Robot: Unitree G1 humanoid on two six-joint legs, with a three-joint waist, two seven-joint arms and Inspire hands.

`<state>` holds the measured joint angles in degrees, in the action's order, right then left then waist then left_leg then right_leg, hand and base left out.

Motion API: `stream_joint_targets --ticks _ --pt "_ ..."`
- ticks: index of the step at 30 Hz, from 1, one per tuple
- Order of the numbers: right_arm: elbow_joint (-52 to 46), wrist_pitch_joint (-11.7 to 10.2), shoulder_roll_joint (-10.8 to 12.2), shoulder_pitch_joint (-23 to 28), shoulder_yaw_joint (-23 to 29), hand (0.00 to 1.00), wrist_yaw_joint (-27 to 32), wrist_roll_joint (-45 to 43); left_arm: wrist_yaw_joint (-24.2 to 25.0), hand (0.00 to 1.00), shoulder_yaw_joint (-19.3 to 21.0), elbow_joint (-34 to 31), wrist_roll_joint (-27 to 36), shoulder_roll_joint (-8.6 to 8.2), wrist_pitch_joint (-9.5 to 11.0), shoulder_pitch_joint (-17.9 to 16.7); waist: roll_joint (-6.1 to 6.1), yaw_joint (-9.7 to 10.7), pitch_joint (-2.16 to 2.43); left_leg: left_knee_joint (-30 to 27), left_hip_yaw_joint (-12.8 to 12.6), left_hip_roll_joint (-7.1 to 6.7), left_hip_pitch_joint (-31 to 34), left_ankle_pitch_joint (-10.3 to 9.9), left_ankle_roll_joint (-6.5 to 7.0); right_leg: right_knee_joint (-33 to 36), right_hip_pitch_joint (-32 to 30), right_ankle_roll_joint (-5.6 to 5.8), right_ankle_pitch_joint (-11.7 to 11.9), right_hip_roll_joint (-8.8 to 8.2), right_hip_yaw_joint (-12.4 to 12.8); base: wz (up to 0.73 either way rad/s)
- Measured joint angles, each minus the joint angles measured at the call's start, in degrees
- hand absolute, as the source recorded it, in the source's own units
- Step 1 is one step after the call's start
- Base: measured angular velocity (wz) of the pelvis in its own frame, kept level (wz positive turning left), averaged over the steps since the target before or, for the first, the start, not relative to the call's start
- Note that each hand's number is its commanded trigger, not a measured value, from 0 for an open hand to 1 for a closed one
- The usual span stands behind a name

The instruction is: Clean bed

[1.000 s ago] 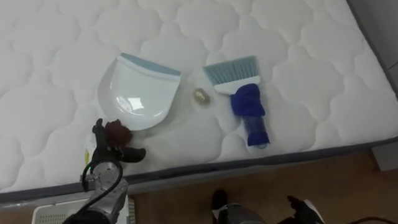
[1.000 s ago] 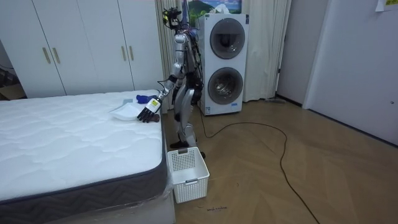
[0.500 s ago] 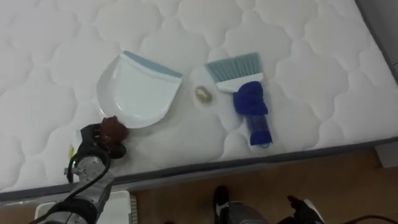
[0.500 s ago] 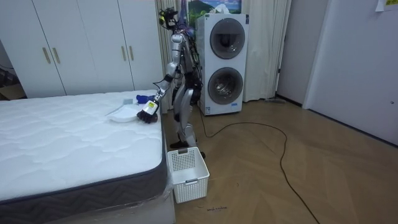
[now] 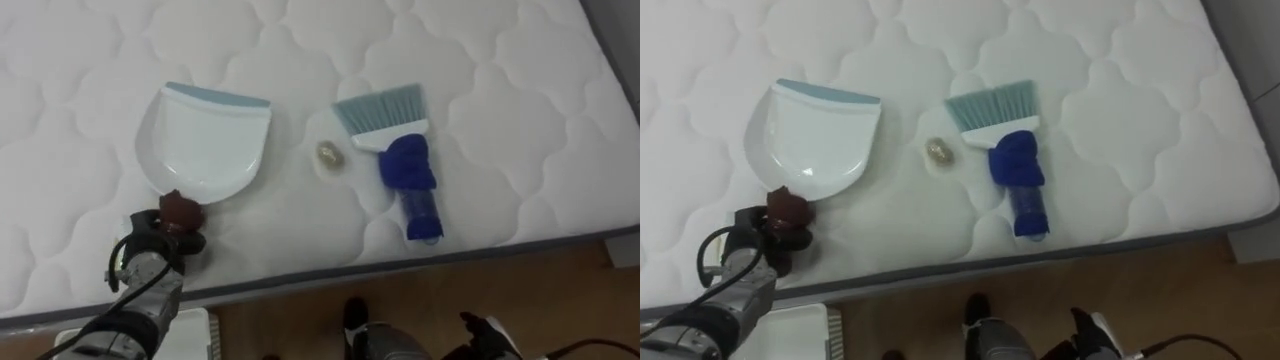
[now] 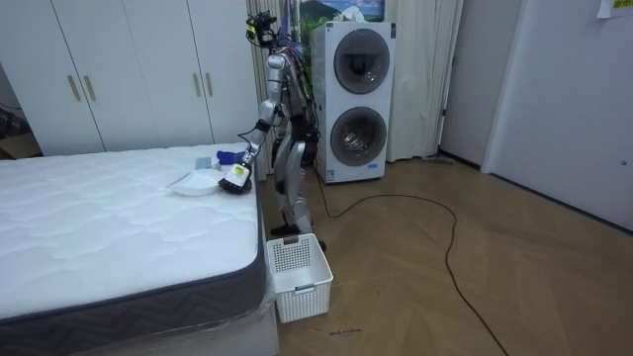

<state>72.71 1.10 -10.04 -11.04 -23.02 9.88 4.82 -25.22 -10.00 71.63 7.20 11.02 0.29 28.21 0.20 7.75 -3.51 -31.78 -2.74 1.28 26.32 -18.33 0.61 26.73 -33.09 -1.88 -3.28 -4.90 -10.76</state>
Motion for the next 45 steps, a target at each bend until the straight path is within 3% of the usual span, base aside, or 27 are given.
stream_joint_targets --ticks 10,18,21,25,34,38,45 --pt "-1.4 0.1 -0.4 1.6 0.0 0.00 0.7 2.2 -0.6 1.00 0.0 0.4 -2.4 0.08 -0.1 -0.1 -0.24 -0.1 0.17 0.0 -0.6 0.13 -0.4 0.0 0.08 0.1 0.1 -0.02 0.0 0.11 0.7 -0.01" --pt "-1.4 -2.3 -1.1 3.2 2.0 0.00 1.2 14.4 -1.4 1.00 -1.7 0.3 -11.9 2.29 0.5 -0.7 -0.65 0.0 0.17 -0.3 -1.4 0.16 -0.9 0.0 0.08 1.0 0.0 -0.08 -0.1 0.09 1.2 -0.03" --pt "-1.3 -3.6 -1.3 4.0 6.0 0.00 1.3 22.3 -2.2 1.00 -2.1 0.0 -19.0 3.01 2.0 -1.7 -1.63 -0.1 0.40 -0.5 -1.5 0.14 -0.8 0.0 0.11 1.1 0.0 -0.08 -0.1 0.03 1.3 0.00" --pt "-1.3 -5.4 -1.4 4.1 10.0 0.00 2.0 28.8 -4.6 1.00 -2.1 -0.1 -25.6 4.29 3.7 -2.5 -2.00 -0.3 0.50 -0.8 -2.2 0.07 -0.9 0.0 0.11 2.0 -0.6 -0.16 -0.1 -0.02 2.1 -0.05" --pt "-3.8 -9.3 -1.5 2.7 15.5 0.00 4.5 35.7 -11.5 1.00 -3.2 -3.3 -31.5 6.45 7.7 -7.6 -2.52 -0.4 0.94 -1.4 -4.0 0.04 -0.2 -0.1 0.21 3.2 -2.3 -0.30 0.0 0.04 3.5 -0.09" --pt "-4.0 -10.1 -1.5 0.9 18.2 0.00 6.4 35.8 -14.0 1.00 -3.8 -4.3 -33.1 6.48 9.0 -9.1 -2.65 -0.2 1.06 -1.6 -4.1 0.04 0.3 -0.1 0.23 3.1 -2.7 -0.12 0.1 0.09 3.8 -0.01" --pt "-6.8 -14.0 -1.5 -0.2 22.7 0.00 13.1 33.4 -16.7 1.00 -4.9 -4.3 -34.3 6.52 10.9 -10.6 -3.02 -0.3 1.36 -1.6 -4.1 -0.01 0.9 0.0 0.40 2.7 -3.2 -0.21 0.5 0.12 3.8 0.00"
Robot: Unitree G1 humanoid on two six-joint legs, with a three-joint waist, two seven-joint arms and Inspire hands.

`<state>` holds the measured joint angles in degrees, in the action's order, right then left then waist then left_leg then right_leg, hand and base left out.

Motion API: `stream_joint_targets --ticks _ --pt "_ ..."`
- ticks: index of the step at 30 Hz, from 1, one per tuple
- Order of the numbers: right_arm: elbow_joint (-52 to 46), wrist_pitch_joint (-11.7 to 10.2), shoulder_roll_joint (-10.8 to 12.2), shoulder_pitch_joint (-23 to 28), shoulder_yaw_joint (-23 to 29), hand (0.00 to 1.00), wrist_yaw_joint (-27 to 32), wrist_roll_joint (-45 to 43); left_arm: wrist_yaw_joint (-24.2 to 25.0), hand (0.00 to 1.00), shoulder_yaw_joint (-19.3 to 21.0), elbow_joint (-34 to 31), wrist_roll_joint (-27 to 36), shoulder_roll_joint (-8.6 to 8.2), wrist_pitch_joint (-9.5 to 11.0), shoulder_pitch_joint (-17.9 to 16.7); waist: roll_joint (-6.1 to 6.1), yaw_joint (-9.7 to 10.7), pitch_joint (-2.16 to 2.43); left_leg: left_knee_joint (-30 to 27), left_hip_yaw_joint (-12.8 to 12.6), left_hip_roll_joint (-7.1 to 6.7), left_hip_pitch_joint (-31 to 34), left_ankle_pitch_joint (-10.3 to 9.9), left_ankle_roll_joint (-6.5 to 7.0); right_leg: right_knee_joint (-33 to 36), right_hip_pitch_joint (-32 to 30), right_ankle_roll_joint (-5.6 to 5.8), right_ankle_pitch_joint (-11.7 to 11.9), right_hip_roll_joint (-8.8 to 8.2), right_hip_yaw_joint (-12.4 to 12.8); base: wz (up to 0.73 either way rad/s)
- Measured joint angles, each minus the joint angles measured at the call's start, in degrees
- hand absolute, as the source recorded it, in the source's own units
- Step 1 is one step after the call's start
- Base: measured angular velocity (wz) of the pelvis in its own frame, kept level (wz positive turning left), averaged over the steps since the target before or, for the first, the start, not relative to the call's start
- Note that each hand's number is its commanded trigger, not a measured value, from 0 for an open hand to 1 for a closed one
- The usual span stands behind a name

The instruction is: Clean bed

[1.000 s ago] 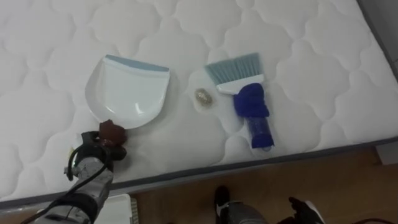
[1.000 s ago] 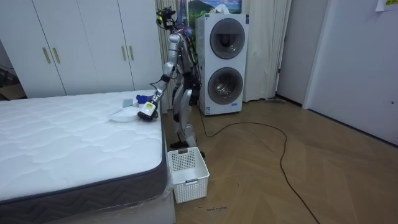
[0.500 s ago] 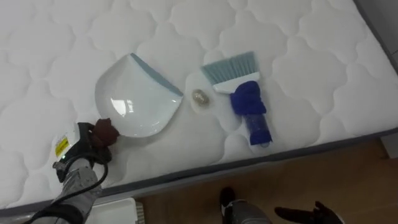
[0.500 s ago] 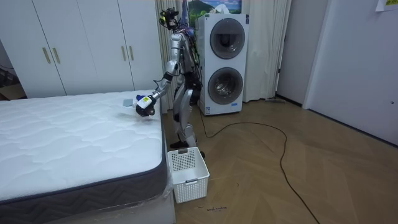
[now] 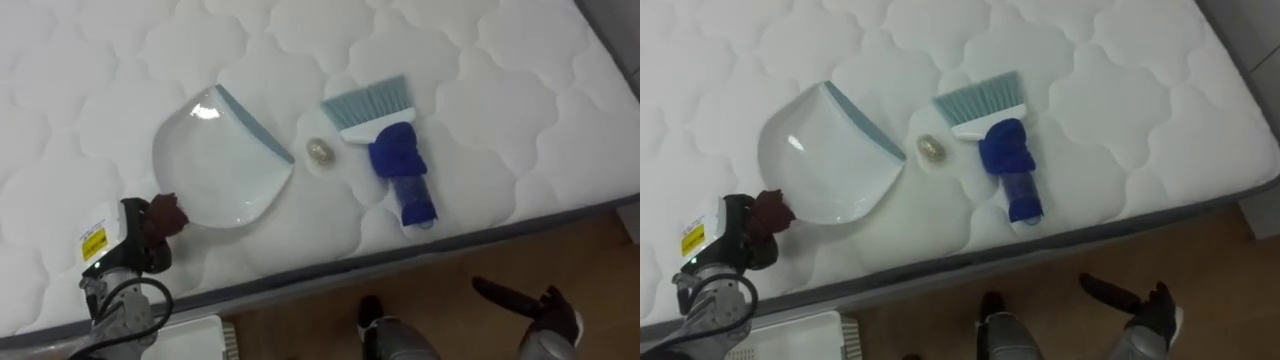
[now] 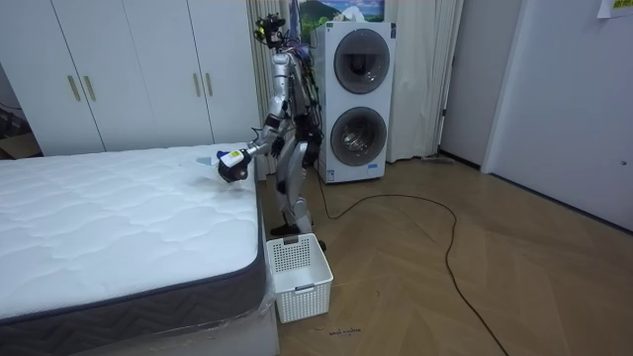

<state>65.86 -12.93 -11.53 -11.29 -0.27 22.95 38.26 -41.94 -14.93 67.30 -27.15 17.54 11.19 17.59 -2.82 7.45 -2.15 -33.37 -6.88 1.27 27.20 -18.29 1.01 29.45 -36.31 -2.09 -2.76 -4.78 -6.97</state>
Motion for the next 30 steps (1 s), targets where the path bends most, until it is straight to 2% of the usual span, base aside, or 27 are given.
stream_joint_targets --ticks 3,6,11,15,16,18,22,25,30 --pt "-2.2 -0.5 0.0 0.1 0.4 0.00 2.6 -7.8 -0.3 1.00 -0.3 0.0 0.1 0.01 0.2 -0.6 0.14 -0.2 0.07 0.5 -0.8 -0.01 -0.7 0.0 0.02 0.1 0.0 0.09 0.0 0.17 0.9 -0.10" --pt "-6.5 -2.2 0.1 0.1 -0.8 0.00 6.1 -13.4 -0.3 1.00 -2.1 0.1 1.4 0.10 0.9 -2.1 0.21 -1.0 0.17 1.7 -2.5 -0.03 -2.1 0.0 0.05 0.2 0.1 0.15 0.0 0.51 2.3 -0.26" --pt "-12.6 -2.8 0.2 -0.1 -3.0 0.00 11.5 -23.9 0.5 1.00 -4.5 -0.2 1.7 0.08 1.9 -3.3 0.35 -1.3 0.20 2.0 -2.5 0.01 -1.8 0.0 0.01 0.1 -0.3 0.11 0.0 0.58 2.3 -0.02" --pt "-16.5 -4.3 0.2 -1.3 -3.1 0.00 16.1 -32.0 2.4 1.00 -4.2 -0.9 1.7 0.09 2.4 -4.7 0.49 -1.8 0.21 2.1 -2.7 -0.04 -1.7 0.0 0.00 0.2 -0.7 0.09 0.0 0.66 2.7 -0.02" --pt "-17.5 -5.4 0.2 -1.6 -3.6 0.00 17.3 -33.5 2.8 1.00 -4.2 -0.9 1.8 0.09 2.5 -4.7 0.52 -1.9 0.22 2.1 -2.7 -0.04 -1.8 0.0 0.00 0.2 -0.7 0.10 0.0 0.68 2.7 0.00" --pt "-17.8 -6.7 0.2 -2.8 -4.8 0.00 18.6 -34.5 3.7 1.00 -4.4 -0.9 1.7 0.10 3.0 -4.6 0.52 -2.4 0.22 2.2 -2.7 -0.02 -1.8 0.0 0.02 0.1 -0.6 0.16 0.1 0.73 2.7 0.00" --pt "-19.5 -7.2 0.2 -4.7 -7.8 0.00 20.5 -37.9 6.8 1.00 -4.4 -0.9 1.7 0.10 3.1 -4.1 0.59 -3.3 0.18 2.1 -2.5 0.08 -1.5 0.0 0.04 -0.2 -0.6 0.17 0.1 0.68 2.4 0.02" --pt "-19.6 -8.7 0.1 -6.0 -9.7 0.00 20.8 -38.4 9.1 1.00 -4.4 -0.9 1.7 0.10 3.3 -4.0 0.63 -3.6 0.14 2.1 -2.3 0.09 -1.3 0.0 0.04 -0.3 -0.5 0.18 0.1 0.58 2.1 0.05" --pt "-19.6 -9.0 0.0 -6.1 -12.0 0.00 21.0 -38.4 11.7 1.00 -4.5 -0.9 2.8 0.10 3.4 -3.5 0.81 -5.1 -0.05 2.0 -2.2 0.17 -0.9 0.0 0.06 -0.7 -0.5 0.27 0.1 0.38 1.6 0.05"
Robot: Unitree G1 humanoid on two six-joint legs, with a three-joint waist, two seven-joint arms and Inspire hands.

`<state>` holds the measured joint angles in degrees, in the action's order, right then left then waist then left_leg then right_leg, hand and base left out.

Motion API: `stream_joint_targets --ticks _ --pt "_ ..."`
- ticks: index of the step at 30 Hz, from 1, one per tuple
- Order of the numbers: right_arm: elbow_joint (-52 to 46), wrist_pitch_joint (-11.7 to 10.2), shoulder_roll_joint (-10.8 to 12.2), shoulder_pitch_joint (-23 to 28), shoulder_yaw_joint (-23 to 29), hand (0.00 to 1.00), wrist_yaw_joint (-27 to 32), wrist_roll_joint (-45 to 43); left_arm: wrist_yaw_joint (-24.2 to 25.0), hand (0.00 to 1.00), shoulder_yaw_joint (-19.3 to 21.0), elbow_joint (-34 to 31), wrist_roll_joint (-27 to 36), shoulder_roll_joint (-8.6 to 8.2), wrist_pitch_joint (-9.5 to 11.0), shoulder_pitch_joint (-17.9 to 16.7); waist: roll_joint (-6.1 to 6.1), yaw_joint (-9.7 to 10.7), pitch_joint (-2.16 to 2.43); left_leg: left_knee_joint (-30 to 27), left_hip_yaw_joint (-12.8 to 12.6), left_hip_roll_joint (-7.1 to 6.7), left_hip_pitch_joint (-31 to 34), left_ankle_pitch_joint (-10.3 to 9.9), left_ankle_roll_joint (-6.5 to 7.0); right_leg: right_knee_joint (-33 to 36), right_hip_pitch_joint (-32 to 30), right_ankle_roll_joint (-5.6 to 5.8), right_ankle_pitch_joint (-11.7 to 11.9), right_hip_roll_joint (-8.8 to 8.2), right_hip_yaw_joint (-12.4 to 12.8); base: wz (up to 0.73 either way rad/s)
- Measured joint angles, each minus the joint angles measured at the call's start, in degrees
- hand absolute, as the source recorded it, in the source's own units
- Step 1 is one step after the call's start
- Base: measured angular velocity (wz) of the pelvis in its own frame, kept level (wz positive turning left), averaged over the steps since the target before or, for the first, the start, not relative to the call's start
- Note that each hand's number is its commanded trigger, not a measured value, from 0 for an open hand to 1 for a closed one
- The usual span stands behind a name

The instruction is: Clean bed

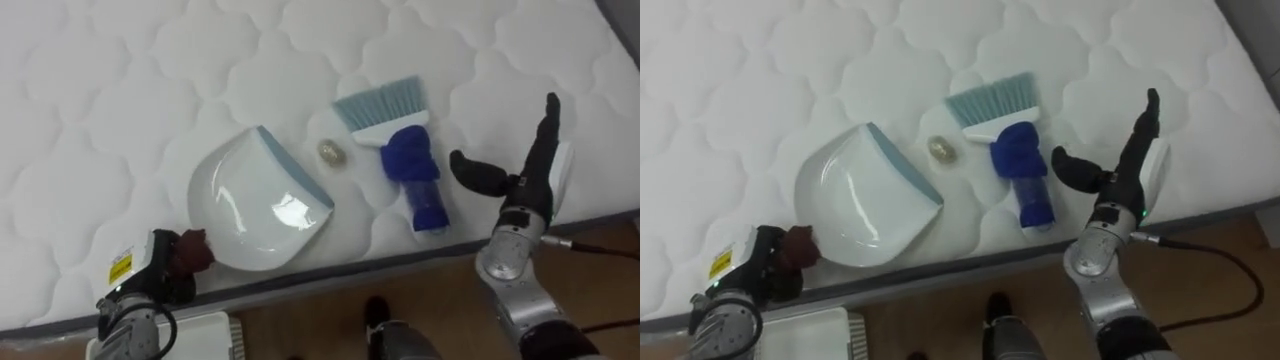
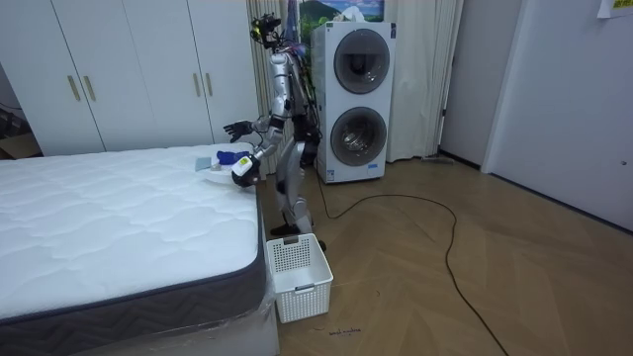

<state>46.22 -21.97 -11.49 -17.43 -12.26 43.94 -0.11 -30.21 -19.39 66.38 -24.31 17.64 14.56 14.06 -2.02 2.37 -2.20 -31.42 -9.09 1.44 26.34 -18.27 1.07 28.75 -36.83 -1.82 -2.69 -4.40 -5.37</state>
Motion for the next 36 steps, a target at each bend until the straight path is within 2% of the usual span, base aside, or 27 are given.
stream_joint_targets --ticks 3,5,6,7,9,14,17,19,24,36 --pt "0.3 0.0 -0.1 0.0 -0.6 0.00 -1.0 0.6 1.4 1.00 -0.2 -0.2 0.6 -0.01 0.0 0.4 -0.06 -0.8 -0.24 0.0 0.0 -0.04 0.1 0.0 0.02 0.1 0.0 0.01 0.0 -0.54 -0.7 0.06" --pt "0.4 0.0 -0.4 0.0 -0.7 0.00 -1.6 1.3 2.3 1.00 -0.8 -0.6 1.3 -0.01 -0.1 0.8 -0.14 -1.2 -0.73 0.0 0.0 -0.05 0.2 0.0 0.12 0.1 0.0 0.08 -0.1 -0.67 -0.9 0.06" --pt "0.4 0.0 -0.7 -0.1 -1.1 0.00 -1.7 2.2 2.5 1.00 -1.1 -0.8 1.9 -0.01 -0.2 1.0 -0.18 -1.5 -1.16 0.0 0.0 -0.05 0.3 0.0 0.16 0.1 0.0 0.18 -0.2 -0.67 -0.9 0.06" --pt "0.5 0.0 -1.0 -0.1 -1.4 0.00 -2.1 2.8 3.1 1.00 -1.1 -0.8 2.4 -0.01 -0.2 1.1 -0.25 -1.7 -1.37 0.0 0.0 -0.04 0.5 0.0 0.18 0.0 -0.2 0.22 -0.2 -0.68 -1.0 0.05" --pt "1.6 0.0 -1.2 -0.6 -1.5 0.00 -3.5 4.4 3.6 1.00 -1.0 -0.8 2.3 0.00 -0.2 1.3 -0.43 -1.9 -1.49 -0.1 0.0 0.08 1.0 0.0 0.21 -0.1 -0.4 0.26 -0.3 -0.67 -1.1 0.08" --pt "5.0 0.1 -2.2 -3.6 -1.8 0.00 -5.5 7.3 4.3 1.00 -1.1 -0.7 2.4 0.03 0.8 2.7 -0.43 -3.2 -1.54 -1.8 -0.3 0.27 3.0 0.0 0.26 1.4 -2.5 0.10 -0.5 -0.94 -1.4 0.04" --pt "7.9 0.1 -2.2 -5.1 -2.1 0.00 -7.3 9.7 5.9 1.00 -1.3 -0.6 2.3 0.03 0.9 3.7 -0.33 -3.8 -1.60 -3.9 -0.5 0.48 3.6 0.0 0.28 3.2 -2.6 -0.08 -1.7 -1.67 -2.3 0.18" --pt "8.0 0.1 -2.2 -5.3 -2.1 0.00 -9.5 11.3 6.2 1.00 -1.3 -0.6 2.3 0.03 0.8 4.3 -0.03 -4.3 -1.82 -4.4 -0.5 0.65 3.8 0.0 0.28 3.8 -2.6 -0.31 -2.1 -1.97 -2.6 0.15" --pt "8.2 0.5 -2.2 -5.3 -2.3 0.00 -12.9 14.4 7.1 1.00 -1.3 -0.6 2.4 0.06 0.3 4.4 0.03 -4.3 -1.94 -5.0 -0.3 0.95 4.5 -0.7 0.21 5.1 -3.2 -0.61 -3.0 -2.38 -3.4 0.14" --pt "8.2 0.8 -2.1 -5.3 -2.8 0.00 -16.6 16.1 8.3 1.00 -1.3 -0.6 2.3 0.07 0.0 4.4 -0.05 -4.6 -1.96 -6.0 -0.2 1.04 5.4 -0.9 0.17 5.7 -3.7 -0.74 -2.6 -2.41 -3.6 0.00"
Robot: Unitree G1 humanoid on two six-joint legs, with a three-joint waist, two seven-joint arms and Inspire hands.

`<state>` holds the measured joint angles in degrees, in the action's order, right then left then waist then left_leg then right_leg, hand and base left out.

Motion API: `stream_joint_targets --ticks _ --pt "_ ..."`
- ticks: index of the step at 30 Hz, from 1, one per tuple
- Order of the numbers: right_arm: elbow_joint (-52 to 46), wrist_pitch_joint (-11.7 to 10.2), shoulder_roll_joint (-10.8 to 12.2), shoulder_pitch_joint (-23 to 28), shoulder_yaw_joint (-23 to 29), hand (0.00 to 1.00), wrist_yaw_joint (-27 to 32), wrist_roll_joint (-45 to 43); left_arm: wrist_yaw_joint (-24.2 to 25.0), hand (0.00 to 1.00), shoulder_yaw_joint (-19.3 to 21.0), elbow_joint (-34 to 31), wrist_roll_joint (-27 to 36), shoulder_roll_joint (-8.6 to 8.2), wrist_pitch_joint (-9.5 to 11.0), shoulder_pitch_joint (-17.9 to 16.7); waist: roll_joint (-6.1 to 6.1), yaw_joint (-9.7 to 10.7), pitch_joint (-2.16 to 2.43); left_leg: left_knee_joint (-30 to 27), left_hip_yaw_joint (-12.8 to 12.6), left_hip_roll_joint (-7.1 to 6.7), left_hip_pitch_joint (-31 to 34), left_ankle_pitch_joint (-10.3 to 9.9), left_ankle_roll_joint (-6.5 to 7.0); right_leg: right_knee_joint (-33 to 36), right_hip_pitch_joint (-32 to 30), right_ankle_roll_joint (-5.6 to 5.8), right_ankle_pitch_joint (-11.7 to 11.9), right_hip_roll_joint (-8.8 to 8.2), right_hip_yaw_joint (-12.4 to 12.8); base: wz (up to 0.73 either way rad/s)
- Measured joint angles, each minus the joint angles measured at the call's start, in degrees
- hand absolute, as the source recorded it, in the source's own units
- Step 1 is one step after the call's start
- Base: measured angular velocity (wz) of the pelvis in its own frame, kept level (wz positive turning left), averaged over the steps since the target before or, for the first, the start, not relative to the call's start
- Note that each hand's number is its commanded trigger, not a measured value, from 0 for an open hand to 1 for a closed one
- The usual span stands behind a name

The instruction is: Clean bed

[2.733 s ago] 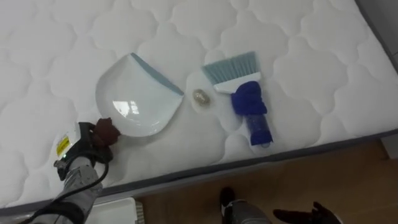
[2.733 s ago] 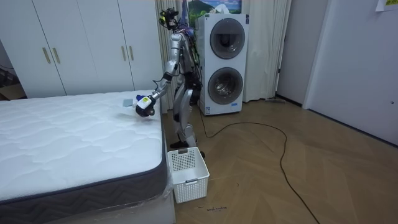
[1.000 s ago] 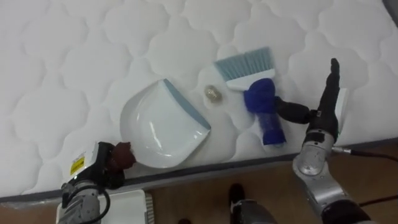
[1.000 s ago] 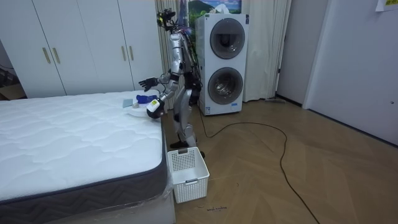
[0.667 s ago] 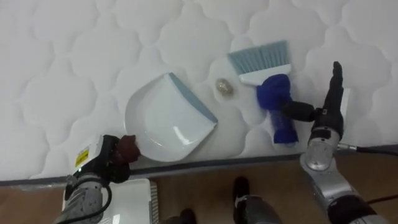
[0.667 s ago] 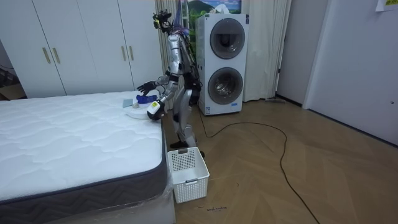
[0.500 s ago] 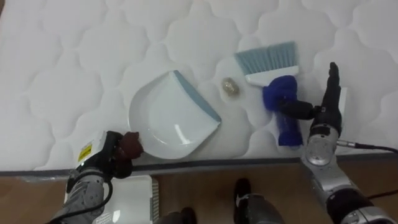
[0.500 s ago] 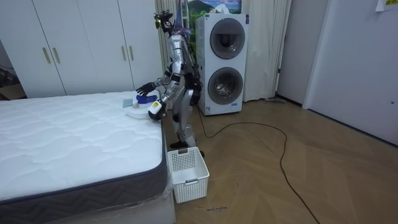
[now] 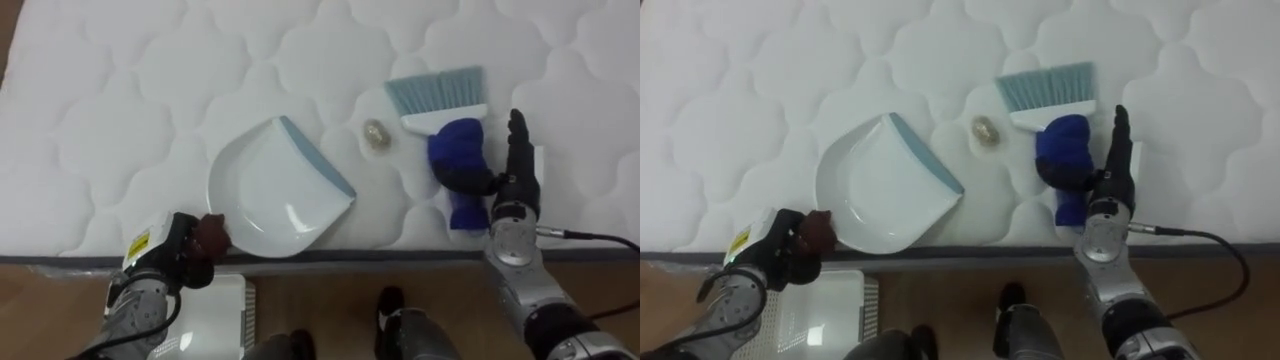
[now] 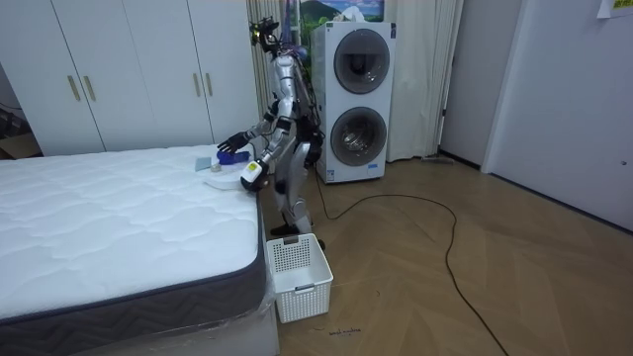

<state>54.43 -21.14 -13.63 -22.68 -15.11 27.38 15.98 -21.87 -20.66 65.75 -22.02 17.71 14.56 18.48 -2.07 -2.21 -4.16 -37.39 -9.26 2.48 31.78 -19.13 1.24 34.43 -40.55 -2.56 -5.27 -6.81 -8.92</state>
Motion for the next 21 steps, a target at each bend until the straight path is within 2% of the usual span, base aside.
stream_joint_targets --ticks 9,21 --pt "0.0 0.0 0.2 -1.0 0.0 0.00 -4.0 4.1 0.0 1.00 -0.6 -0.5 0.0 0.00 0.0 -0.1 0.01 -0.5 0.06 0.6 -0.2 -0.15 -0.3 0.0 0.01 0.4 -0.2 -0.01 -0.1 -0.11 0.1 0.00" --pt "1.0 0.7 0.3 -1.0 -3.0 0.00 -9.1 3.7 0.0 1.00 -1.0 -0.6 0.0 -0.07 -0.4 -0.6 0.08 -0.1 0.11 0.3 -0.1 -0.08 -1.2 0.0 0.01 0.1 1.0 -0.05 -0.1 -0.27 -0.6 0.00"
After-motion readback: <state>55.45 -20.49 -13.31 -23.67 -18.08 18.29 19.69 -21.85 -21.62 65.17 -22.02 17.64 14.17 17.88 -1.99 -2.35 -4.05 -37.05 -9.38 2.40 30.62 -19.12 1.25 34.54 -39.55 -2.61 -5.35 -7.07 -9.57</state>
